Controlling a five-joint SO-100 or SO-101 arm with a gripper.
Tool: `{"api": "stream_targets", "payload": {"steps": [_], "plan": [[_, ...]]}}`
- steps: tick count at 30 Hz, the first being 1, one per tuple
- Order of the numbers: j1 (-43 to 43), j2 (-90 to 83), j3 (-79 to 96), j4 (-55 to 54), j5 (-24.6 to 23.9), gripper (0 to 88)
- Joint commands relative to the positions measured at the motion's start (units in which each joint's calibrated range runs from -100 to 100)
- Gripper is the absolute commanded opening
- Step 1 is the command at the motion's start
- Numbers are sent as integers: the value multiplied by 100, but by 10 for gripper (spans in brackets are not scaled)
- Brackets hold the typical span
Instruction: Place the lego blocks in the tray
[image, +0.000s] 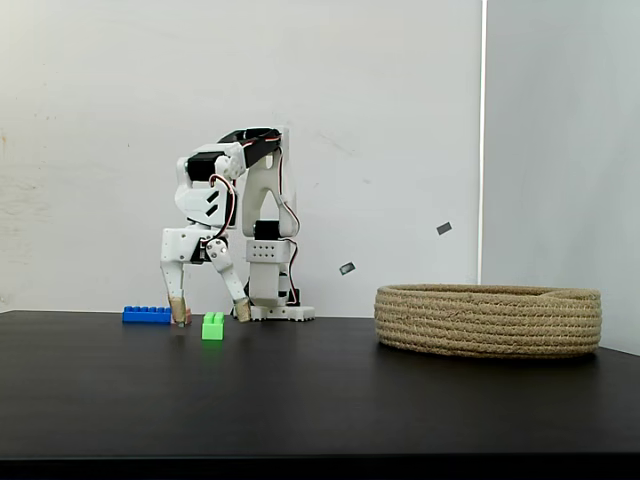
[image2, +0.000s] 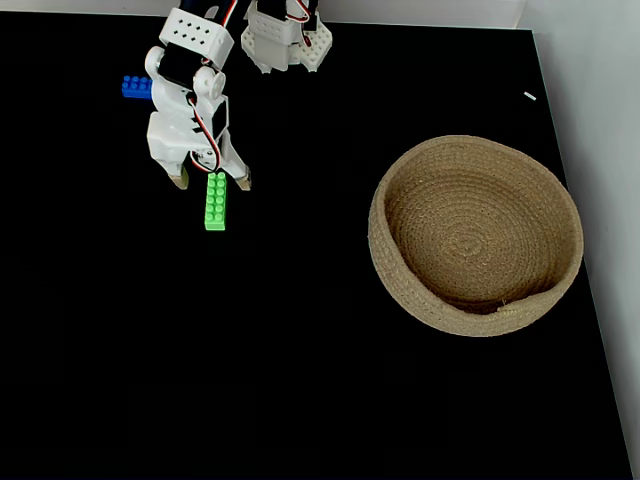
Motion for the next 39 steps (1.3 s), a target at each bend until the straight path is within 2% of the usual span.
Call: {"api": "stream_targets", "payload": {"steps": [1, 11, 13, 16, 17, 23, 28, 33, 39], "plan": [[-96, -22, -351, -119, -63, 305], [-385, 107, -297, -328, -283, 209], [-434, 107, -215, -461, -332, 149], [-500, 90, -32, -736, -435, 9], [-508, 73, 13, -786, -464, 0], [-591, -675, -87, -761, -664, 0], [-962, -1613, -680, -294, -977, 0], [-1836, -2154, -1318, -244, -1451, 0], [-3361, -2369, -1802, -244, -1919, 0]]}}
